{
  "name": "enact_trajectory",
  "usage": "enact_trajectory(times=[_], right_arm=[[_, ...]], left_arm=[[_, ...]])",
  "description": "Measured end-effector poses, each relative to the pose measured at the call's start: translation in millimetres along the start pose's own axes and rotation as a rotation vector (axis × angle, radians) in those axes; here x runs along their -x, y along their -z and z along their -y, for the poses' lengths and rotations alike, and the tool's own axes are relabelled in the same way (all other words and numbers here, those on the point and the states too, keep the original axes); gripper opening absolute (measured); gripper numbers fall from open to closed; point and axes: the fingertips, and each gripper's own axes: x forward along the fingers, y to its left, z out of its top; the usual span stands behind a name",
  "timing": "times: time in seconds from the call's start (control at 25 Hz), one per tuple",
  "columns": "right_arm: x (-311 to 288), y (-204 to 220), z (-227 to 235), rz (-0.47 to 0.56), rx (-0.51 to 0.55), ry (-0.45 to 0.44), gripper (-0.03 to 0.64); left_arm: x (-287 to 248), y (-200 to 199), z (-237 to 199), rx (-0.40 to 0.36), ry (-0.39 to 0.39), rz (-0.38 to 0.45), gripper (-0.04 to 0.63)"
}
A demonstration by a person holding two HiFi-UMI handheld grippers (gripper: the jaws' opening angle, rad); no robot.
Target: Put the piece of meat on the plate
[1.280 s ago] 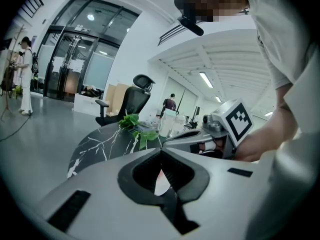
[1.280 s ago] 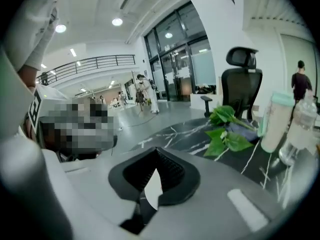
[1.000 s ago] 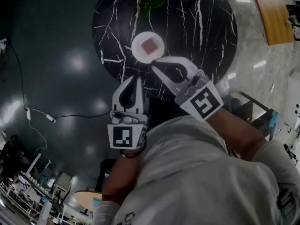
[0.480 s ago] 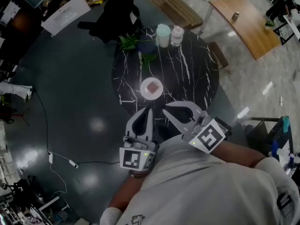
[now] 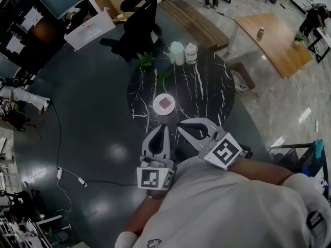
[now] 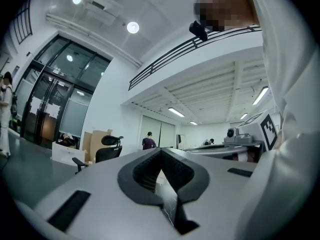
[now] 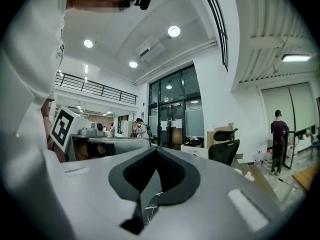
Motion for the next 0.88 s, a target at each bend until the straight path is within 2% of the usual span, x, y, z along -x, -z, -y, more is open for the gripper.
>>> enact_trajectory(times=[0.16,0.44,0.68,0.8,0.88], right_arm=[[45,15,-13,-0.031,-0.024,-0.03,0.002],[119,26,-38,-0.038,0.002,-0.023,0.002],[161,30,-70,-0.049,-0.015,-0.048,0.002],[175,27,-89,-0.048,-0.022,-0.059,0.002],[182,23,-101,-0.038,-0.016,-0.064,0.002]], left_arm=[[15,19,36,0.041,-0.079,-0.044,0.006],[52,28,99,0.016,-0.155,-0.045,0.006],[81,33,143,-0.004,-0.156,-0.064,0.006],[94,17,162,-0.003,-0.147,-0.039,0.006],[105,9,171,-0.034,-0.137,-0.032,0.006]])
